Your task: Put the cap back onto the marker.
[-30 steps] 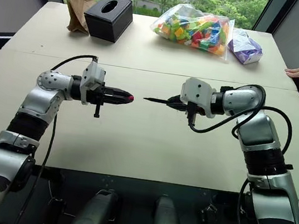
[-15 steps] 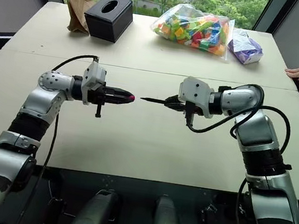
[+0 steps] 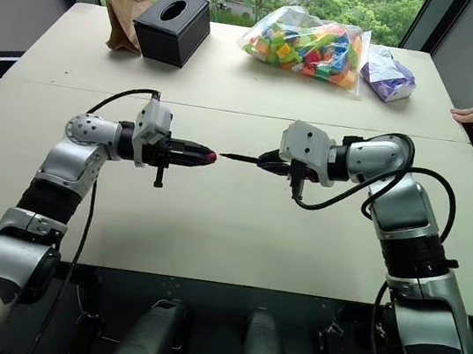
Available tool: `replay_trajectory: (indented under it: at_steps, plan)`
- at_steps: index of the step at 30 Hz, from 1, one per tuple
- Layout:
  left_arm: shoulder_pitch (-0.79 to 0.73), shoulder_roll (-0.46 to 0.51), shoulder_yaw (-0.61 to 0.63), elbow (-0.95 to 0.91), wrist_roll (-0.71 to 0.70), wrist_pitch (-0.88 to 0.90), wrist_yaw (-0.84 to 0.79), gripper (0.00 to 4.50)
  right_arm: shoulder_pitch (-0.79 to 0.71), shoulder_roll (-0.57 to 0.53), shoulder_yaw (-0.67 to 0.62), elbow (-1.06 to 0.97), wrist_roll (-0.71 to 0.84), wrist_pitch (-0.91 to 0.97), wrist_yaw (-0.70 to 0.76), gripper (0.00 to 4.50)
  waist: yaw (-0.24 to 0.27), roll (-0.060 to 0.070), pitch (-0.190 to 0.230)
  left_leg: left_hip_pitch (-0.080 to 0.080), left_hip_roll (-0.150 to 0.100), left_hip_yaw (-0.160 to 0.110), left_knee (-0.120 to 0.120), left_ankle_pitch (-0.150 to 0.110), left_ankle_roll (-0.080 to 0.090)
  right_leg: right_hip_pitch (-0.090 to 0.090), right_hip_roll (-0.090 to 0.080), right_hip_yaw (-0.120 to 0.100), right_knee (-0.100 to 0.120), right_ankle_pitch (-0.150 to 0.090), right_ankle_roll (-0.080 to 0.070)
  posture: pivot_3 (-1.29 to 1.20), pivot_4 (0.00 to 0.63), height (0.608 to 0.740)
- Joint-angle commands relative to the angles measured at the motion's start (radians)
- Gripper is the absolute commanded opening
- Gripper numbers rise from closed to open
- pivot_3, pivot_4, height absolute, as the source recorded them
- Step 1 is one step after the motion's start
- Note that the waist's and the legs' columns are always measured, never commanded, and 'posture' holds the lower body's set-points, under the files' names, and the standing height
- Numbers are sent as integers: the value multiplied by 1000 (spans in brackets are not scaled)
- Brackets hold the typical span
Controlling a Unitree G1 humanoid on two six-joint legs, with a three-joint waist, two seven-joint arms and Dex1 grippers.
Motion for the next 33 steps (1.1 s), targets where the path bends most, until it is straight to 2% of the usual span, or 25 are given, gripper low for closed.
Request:
replay_trajectory:
  at_steps: [1,33]
  plan:
    - [-17,2,4,-39,-8,1,-4,0,-23,6,-5,-43,17,-4,-6,20,0,0,0,0,0,0,0,0,0,0,0,0,0,0,0,0,150,740]
    - [-42,-28,-19,-45,2,-9,-23,0,-17,25,37,-78,25,19,-6,20,0,0,0,0,0,0,0,0,0,0,0,0,0,0,0,0,150,740]
